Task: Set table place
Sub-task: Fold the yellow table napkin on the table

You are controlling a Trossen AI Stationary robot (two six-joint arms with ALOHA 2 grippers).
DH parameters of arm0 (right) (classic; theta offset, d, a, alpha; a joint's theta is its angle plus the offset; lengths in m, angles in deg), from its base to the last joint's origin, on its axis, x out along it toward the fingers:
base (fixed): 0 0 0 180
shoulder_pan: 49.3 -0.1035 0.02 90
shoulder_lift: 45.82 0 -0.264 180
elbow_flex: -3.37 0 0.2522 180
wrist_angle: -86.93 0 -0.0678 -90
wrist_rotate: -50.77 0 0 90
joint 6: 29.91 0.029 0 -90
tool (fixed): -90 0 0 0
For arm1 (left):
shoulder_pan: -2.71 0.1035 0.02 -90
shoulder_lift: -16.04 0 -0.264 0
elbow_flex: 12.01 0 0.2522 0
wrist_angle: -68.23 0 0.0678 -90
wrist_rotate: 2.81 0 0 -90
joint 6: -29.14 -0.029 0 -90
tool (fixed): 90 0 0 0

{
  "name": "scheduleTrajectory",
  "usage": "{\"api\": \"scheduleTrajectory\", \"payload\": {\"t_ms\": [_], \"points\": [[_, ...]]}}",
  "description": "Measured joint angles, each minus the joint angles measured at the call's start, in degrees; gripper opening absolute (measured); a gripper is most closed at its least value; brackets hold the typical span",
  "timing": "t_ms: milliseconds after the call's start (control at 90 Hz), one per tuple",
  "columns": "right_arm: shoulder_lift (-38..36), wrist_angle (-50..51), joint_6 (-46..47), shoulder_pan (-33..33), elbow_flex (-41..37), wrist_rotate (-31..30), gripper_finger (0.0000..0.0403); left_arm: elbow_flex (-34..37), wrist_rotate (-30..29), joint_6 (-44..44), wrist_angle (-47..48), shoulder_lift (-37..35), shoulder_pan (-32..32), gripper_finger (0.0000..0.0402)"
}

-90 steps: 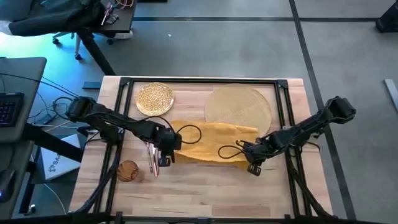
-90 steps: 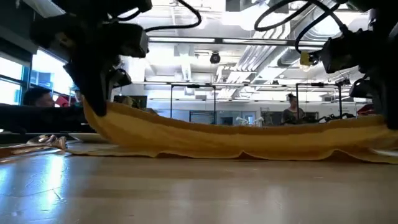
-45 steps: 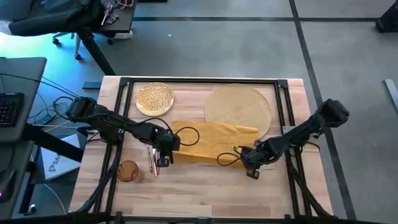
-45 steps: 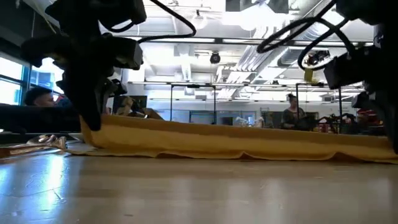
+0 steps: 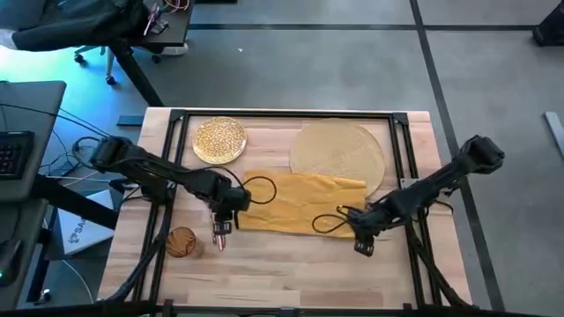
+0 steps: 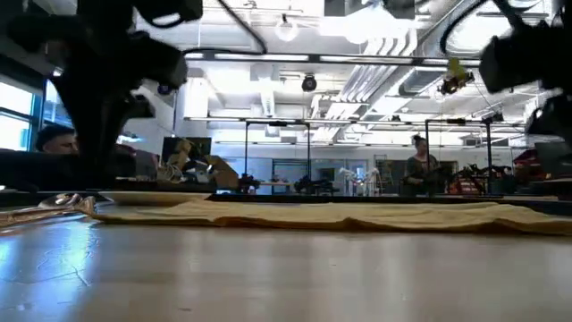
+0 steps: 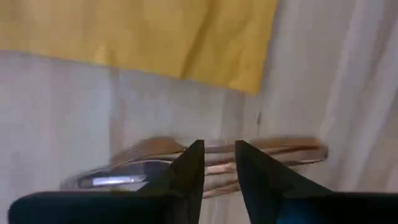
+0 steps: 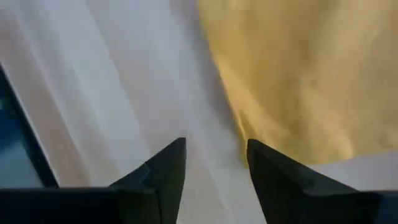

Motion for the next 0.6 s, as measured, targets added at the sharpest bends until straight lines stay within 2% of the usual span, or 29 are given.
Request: {"api": "scheduleTrajectory", "payload": {"t_ms": [56,111,267,367,522,600], "points": [[-1.31,-1.51,3.01,0.23,-1.63,-3.57,0.0142,0.16,-0.58,1.66,-4.13,0.02,0.86,0.0067],[-1.48,-3.45,5.60,1.13,-4.03,-4.35,0.0125,0.80,-0.59,3.10,-8.84,1.21,2.49,0.0054],[0.02,-13.22,13.44,3.37,-11.85,-1.55,0.0056,3.17,2.56,6.66,-16.86,7.38,6.93,0.0010],[0.86,-17.71,17.75,3.36,-14.92,-0.02,0.0012,3.17,5.74,6.71,-17.87,11.80,7.98,0.0004],[1.77,-19.90,21.06,0.26,-15.44,2.59,0.0012,2.80,14.87,6.77,-18.18,16.32,5.68,0.0002],[1.87,-21.27,23.01,-2.51,-15.48,2.91,0.0010,2.82,16.94,6.91,-18.28,16.95,3.25,0.0001]]}}
